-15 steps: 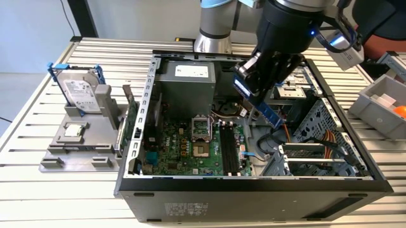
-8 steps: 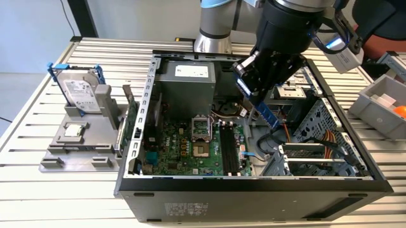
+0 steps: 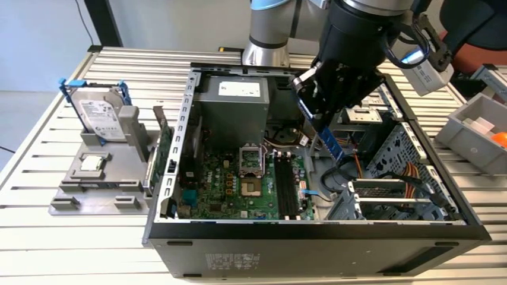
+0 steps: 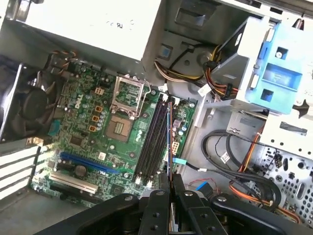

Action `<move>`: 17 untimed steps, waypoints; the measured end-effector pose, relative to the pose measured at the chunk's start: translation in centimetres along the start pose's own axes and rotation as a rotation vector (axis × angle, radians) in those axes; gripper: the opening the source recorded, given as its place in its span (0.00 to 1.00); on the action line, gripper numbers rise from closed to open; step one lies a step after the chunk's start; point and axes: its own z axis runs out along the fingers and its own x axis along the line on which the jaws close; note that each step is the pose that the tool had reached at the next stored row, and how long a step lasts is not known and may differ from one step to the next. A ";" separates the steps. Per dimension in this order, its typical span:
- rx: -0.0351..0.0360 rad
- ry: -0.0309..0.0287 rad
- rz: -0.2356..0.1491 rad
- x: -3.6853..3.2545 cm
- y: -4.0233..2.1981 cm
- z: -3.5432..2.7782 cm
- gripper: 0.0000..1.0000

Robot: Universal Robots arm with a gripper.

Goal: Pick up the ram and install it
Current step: 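Insert the ram into the slot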

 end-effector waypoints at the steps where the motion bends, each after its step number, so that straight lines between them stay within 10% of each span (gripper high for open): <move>1: -0.0001 -0.0002 0.010 0.00 0.00 0.00 0.00; 17: -0.0024 -0.0038 0.181 0.00 0.00 0.10 0.00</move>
